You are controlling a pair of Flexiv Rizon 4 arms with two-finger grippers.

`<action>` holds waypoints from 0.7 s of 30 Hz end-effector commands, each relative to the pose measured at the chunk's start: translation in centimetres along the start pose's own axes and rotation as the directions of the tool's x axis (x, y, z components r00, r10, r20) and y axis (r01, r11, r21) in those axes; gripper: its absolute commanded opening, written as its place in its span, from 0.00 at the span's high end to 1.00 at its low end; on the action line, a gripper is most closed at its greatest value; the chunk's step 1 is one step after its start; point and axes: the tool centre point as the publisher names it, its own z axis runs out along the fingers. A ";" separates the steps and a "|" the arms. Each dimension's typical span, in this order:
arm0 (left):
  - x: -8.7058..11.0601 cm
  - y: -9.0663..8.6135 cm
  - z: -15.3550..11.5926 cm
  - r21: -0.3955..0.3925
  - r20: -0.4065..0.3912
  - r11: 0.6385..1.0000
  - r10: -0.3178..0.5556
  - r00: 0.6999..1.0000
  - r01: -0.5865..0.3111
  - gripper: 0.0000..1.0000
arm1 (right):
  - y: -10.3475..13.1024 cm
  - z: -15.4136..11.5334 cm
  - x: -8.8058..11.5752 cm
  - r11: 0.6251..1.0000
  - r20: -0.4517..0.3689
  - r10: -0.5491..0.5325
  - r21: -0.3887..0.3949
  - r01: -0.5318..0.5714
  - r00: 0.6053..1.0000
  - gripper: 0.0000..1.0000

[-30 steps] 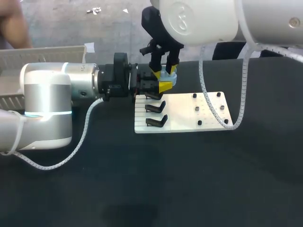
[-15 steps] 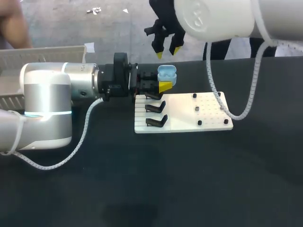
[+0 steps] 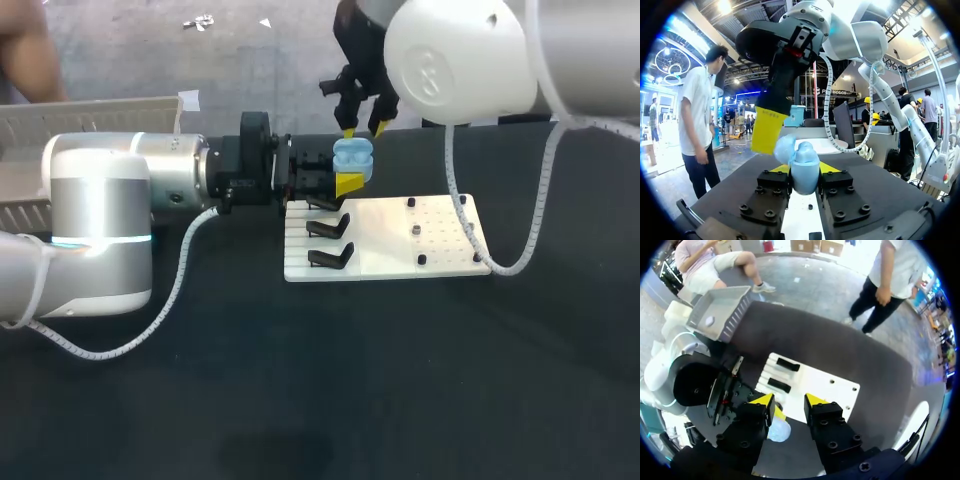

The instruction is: Pick up each earbud case from the left stands, insert the matching earbuds, close the lid, and place the case in the box.

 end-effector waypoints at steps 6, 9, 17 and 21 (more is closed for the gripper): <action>0.0 0.0 0.0 -0.005 0.004 1.000 0.004 1.000 -0.004 1.00 | 1.0 -0.6 1.5 1.000 -0.021 -0.001 -0.001 0.001 1.000 0.63; 0.0 0.0 0.0 -0.005 0.004 1.000 0.004 1.000 -0.004 1.00 | 0.9 -0.8 1.6 1.000 0.006 0.022 0.004 -0.022 1.000 0.62; -1.3 1.1 -3.2 -0.062 0.020 0.998 0.035 0.999 -0.033 1.00 | -2.4 -2.5 1.5 0.981 0.150 0.190 -0.001 -0.192 0.970 0.32; -2.3 2.2 -6.6 -0.128 0.019 0.990 0.056 0.998 -0.053 1.00 | -4.0 -2.6 2.2 0.963 0.184 0.265 -0.001 -0.269 0.946 0.00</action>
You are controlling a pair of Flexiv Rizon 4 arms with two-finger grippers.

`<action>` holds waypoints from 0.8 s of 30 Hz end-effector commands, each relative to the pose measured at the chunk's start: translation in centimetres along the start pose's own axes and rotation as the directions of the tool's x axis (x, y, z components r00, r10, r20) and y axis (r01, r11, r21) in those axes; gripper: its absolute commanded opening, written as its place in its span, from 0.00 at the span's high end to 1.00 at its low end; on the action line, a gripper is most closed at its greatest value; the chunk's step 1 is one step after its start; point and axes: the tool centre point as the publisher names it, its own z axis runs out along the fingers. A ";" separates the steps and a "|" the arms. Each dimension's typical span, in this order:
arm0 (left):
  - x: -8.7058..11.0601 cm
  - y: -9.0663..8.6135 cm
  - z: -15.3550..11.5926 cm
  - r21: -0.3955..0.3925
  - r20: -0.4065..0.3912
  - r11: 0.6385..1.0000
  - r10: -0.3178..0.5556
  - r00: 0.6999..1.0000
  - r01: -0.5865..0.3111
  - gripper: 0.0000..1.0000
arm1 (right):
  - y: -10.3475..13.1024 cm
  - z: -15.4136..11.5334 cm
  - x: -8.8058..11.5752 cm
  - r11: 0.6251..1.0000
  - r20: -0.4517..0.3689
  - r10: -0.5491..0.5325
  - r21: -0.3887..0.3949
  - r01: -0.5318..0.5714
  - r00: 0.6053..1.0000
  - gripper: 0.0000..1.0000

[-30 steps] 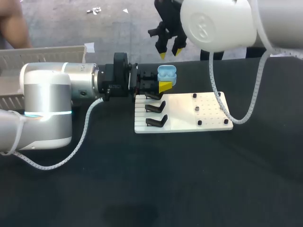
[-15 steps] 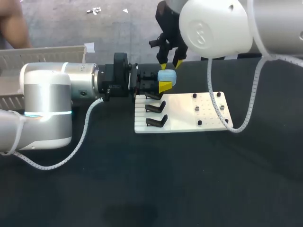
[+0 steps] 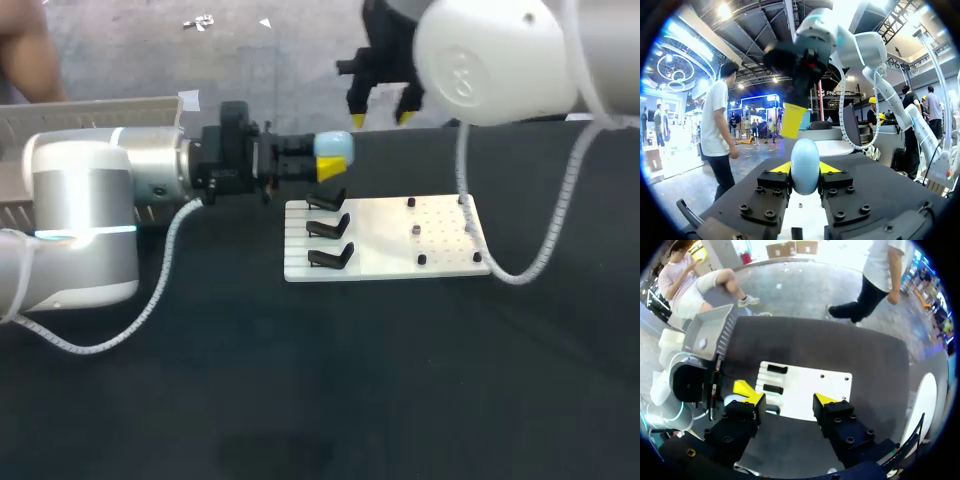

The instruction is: Pick up each earbud case from the left stands, insert the matching earbuds, close the lid, and place the case in the box.

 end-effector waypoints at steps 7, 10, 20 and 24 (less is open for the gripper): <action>-3.0 3.0 -11.5 -0.244 -0.038 0.967 0.070 0.997 -0.077 1.00 | -2.0 1.2 3.6 0.996 0.072 0.087 -0.026 -0.086 0.994 0.00; -3.3 4.3 -15.2 -0.324 -0.084 0.939 0.089 0.992 -0.112 1.00 | -1.6 2.0 4.2 0.996 0.044 0.087 -0.027 -0.086 0.995 0.00; -1.7 8.5 -25.3 -0.477 -0.217 0.868 0.039 0.975 -0.141 1.00 | -0.8 3.0 4.8 0.994 0.069 0.104 -0.046 -0.101 0.992 0.00; 0.5 10.3 -28.1 -0.513 -0.236 0.851 -0.012 0.972 -0.114 1.00 | -0.6 3.6 4.8 0.994 0.055 0.104 -0.049 -0.102 0.993 0.00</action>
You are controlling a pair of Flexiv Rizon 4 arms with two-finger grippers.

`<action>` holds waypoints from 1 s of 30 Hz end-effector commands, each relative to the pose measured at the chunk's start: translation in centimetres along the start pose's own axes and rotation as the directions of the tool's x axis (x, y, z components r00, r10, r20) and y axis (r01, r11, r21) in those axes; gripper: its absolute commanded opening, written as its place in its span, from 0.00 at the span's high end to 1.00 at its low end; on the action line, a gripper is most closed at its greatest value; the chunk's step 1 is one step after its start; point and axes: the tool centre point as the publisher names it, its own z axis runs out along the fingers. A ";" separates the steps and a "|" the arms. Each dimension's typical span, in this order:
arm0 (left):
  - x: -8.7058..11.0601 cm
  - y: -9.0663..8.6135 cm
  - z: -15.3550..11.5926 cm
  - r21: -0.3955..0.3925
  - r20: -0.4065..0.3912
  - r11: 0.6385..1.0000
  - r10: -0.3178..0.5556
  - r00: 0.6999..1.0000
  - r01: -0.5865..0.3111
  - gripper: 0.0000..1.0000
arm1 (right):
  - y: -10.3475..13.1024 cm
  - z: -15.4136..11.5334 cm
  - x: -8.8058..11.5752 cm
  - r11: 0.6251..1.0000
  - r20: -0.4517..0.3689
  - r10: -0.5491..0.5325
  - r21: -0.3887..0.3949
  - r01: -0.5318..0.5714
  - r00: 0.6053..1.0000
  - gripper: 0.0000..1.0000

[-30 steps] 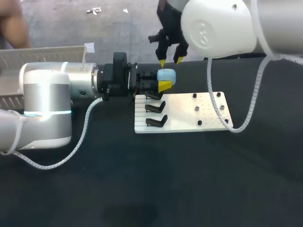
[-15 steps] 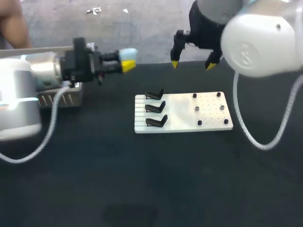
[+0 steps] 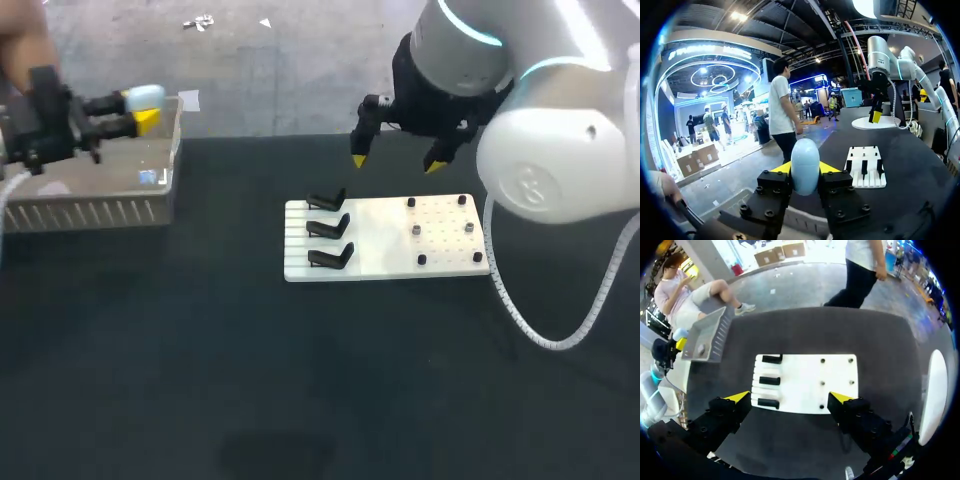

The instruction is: Pick up each earbud case from the left stands, insert the matching earbuds, close the lid, and place the case in the box.

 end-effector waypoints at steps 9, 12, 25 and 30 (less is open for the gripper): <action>5.7 3.2 -1.8 -0.094 -0.095 0.992 -0.093 0.991 0.084 1.00 | 0.7 1.3 0.2 1.000 -0.031 0.007 -0.007 -0.007 0.999 0.00; 7.3 3.5 -1.3 -0.084 -0.162 0.988 -0.142 0.977 0.130 1.00 | 0.8 1.4 0.2 1.000 -0.038 0.012 -0.013 -0.013 0.999 0.00; 9.6 2.6 0.2 -0.122 -0.224 0.971 -0.230 0.947 0.207 0.19 | -0.1 1.2 0.0 1.000 -0.026 0.005 -0.006 -0.005 1.000 0.00; 8.3 1.7 0.2 -0.128 -0.218 0.973 -0.215 0.952 0.190 0.00 | -0.7 0.9 0.2 1.000 -0.001 0.001 -0.030 -0.001 1.000 0.00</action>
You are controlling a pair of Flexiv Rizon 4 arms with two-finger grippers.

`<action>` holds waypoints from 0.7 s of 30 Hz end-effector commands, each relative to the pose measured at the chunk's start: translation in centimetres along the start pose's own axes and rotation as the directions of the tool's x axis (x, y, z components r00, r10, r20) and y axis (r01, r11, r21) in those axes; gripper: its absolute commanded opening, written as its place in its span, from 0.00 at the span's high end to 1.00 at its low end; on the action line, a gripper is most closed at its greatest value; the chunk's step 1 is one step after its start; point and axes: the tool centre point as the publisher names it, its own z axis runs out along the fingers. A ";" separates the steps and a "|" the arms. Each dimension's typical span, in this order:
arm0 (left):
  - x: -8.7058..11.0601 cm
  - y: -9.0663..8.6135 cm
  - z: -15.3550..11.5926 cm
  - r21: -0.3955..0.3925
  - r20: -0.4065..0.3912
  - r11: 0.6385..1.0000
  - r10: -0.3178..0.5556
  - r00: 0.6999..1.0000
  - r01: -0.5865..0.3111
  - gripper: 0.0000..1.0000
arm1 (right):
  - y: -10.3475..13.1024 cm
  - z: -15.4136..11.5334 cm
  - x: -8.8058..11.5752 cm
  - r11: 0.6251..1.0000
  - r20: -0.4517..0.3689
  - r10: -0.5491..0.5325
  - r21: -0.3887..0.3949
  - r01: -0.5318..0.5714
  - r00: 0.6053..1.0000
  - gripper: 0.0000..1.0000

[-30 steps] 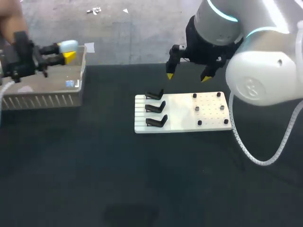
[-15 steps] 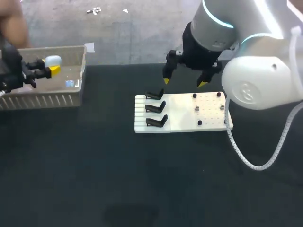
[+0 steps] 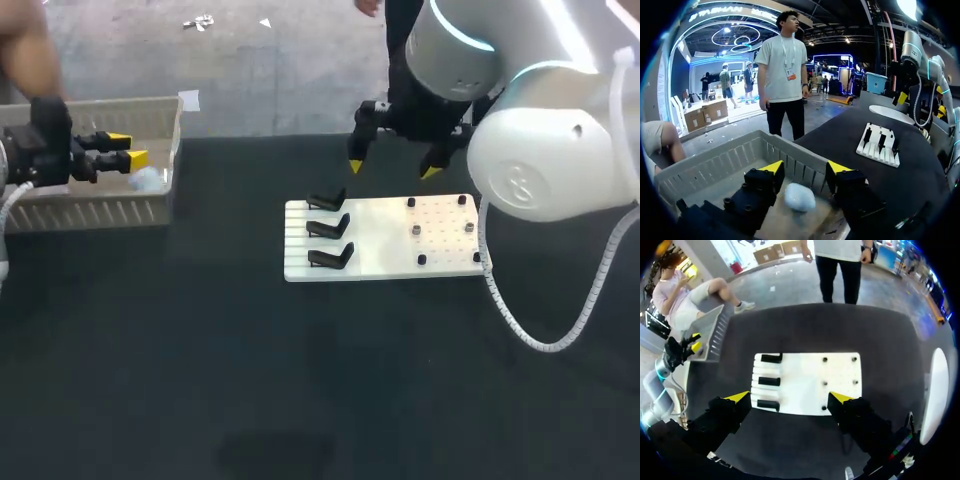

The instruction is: Pick up each earbud case from the left stands, insert the matching earbuds, close the lid, and place the case in the box.

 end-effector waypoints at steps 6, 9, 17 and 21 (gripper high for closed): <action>-2.5 -5.3 -1.1 -0.002 0.000 1.000 0.026 1.000 -0.026 0.00 | -1.4 -0.9 0.9 0.994 0.079 -0.093 -0.056 0.098 0.992 0.00; -2.7 -7.8 -1.3 0.022 0.007 0.999 0.033 0.999 -0.034 0.00 | -1.4 -1.5 1.2 0.986 0.122 -0.126 -0.091 0.138 0.984 0.00; -2.6 -13.3 -1.3 0.061 -0.012 0.998 0.025 1.000 -0.024 0.00 | -1.7 -2.8 2.2 0.962 0.196 -0.192 -0.154 0.224 0.962 0.00; -3.1 -15.4 -1.6 0.059 -0.005 0.998 0.026 1.000 -0.025 0.00 | -1.8 -3.3 2.8 0.954 0.216 -0.210 -0.168 0.248 0.954 0.00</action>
